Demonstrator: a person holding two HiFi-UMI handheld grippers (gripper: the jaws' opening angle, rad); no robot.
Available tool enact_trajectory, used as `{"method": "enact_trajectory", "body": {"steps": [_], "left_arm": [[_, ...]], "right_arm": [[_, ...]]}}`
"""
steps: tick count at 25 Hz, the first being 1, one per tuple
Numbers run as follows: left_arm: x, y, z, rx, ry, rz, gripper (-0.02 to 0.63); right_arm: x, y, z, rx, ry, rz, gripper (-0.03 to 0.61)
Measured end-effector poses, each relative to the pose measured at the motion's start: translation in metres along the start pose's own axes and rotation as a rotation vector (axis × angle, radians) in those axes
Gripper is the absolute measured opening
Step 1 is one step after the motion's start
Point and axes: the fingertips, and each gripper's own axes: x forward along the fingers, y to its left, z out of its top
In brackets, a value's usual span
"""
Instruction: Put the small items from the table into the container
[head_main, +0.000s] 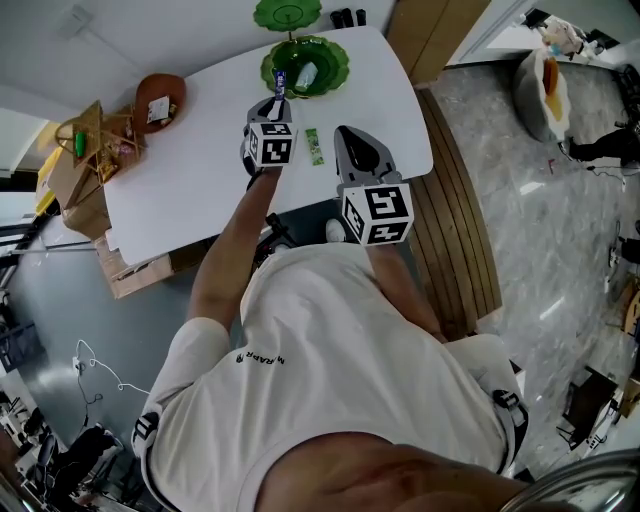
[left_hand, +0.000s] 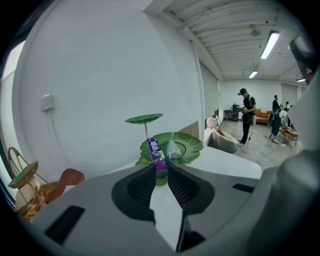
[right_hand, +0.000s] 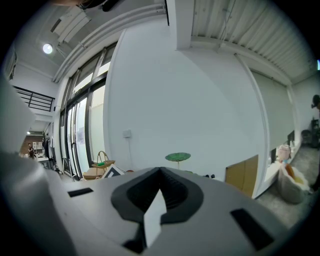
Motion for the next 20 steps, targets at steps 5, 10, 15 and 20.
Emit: {"method": "enact_trajectory", "body": {"steps": [5,10,15,20], "left_arm": [[0.016,-0.002,-0.003,0.011,0.04,-0.018,0.078],[0.03,-0.002,-0.001,0.014,0.061,-0.038,0.078],[0.039,-0.001,0.0,0.014,0.077,-0.051,0.078],[0.045,-0.002,0.003,0.025,0.087,-0.063,0.078]], "right_arm": [[0.001,-0.003,0.0,0.0,0.001,-0.003,0.005],[0.002,-0.006,0.0,0.001,0.004,-0.01,0.005],[0.003,-0.01,0.0,0.004,0.001,-0.016,0.005],[0.004,-0.014,0.001,0.009,0.001,-0.023,0.005]]}}
